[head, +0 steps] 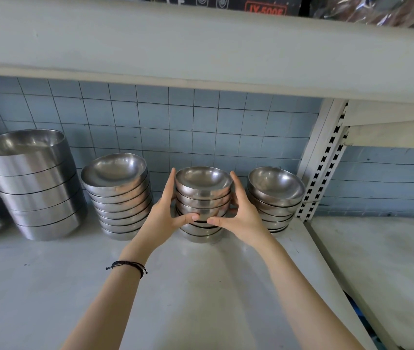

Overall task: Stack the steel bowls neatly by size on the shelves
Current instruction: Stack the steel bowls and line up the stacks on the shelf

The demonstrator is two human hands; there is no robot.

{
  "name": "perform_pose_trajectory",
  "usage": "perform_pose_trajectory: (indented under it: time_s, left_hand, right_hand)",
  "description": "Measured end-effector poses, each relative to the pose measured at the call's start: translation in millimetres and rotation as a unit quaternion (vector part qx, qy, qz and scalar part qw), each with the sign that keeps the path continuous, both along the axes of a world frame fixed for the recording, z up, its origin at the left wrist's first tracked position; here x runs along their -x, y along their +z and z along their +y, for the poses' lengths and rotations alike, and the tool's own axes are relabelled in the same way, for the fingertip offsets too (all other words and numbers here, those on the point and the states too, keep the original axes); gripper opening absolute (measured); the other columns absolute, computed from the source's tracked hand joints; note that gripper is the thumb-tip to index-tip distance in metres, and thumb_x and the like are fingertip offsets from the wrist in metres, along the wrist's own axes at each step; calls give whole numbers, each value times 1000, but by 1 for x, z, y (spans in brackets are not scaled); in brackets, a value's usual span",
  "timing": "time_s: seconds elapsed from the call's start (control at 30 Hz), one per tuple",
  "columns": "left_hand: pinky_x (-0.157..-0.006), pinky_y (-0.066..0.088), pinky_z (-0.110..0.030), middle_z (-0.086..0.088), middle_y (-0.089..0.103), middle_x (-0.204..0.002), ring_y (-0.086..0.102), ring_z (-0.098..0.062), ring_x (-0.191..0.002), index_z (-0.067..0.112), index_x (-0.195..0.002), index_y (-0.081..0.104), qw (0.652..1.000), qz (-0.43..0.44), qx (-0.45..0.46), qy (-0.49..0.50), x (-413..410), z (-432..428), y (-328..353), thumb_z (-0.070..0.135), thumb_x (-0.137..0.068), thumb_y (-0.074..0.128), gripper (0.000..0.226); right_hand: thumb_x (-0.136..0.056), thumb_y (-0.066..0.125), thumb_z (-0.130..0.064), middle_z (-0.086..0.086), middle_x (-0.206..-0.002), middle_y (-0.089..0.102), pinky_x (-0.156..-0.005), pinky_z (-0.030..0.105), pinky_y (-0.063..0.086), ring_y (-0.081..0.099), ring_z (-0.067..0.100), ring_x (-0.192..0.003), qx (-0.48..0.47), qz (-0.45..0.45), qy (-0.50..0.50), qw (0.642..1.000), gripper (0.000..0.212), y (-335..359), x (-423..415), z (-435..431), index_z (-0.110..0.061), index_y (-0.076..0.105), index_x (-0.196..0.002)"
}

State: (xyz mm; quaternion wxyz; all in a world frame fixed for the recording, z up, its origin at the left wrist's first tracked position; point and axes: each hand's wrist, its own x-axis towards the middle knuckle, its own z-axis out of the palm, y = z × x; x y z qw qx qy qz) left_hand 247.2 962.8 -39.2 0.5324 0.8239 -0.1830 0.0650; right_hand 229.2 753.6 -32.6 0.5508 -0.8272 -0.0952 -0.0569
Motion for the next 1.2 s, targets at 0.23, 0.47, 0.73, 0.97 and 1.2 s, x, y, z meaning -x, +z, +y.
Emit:
perform_pose_trajectory:
  time_s: [0.23,0.47,0.73,0.97,1.2]
  left_hand:
    - [-114,33,-33,1,43,-149,44,-15,-134,62,-139,-9,1000,-29,5,-6,-1,2,7,54,-64,73,111]
    - [-108,41,-30,18,40,-146,52,-8,-126,57,-142,-10,999,-25,21,-25,-1,4,8,45,-65,77,117]
    - [-99,34,-4,17,36,-148,44,5,-125,51,-144,-10,999,-8,25,-22,-2,-1,2,32,-70,81,118]
    - [-103,28,-2,15,30,-153,36,0,-136,53,-141,-13,999,15,25,-26,-2,1,-8,41,-68,77,116]
    - [-101,31,-1,37,28,-140,39,18,-124,55,-140,-7,999,13,25,-24,-5,2,-12,25,-71,82,116]
  right_hand:
    - [-70,88,-19,-42,-130,36,-115,32,35,40,0,-132,2,-19,-10,1000,118,7,2,1,-53,9,-150]
    - [-68,90,-22,-23,-145,43,-113,39,41,45,2,-131,-3,-23,-3,1000,116,6,-2,1,-60,13,-146]
    - [-66,89,-24,-21,-152,34,-116,39,37,37,-1,-137,-14,-3,5,1000,114,0,0,-1,-59,15,-146]
    - [-71,88,-24,-22,-157,27,-121,34,26,25,-3,-144,-12,6,0,1000,117,-11,3,3,-50,7,-152]
    - [-75,85,-26,-50,-140,16,-113,17,24,21,-28,-130,-6,-10,8,1000,114,-18,6,0,-55,3,-149]
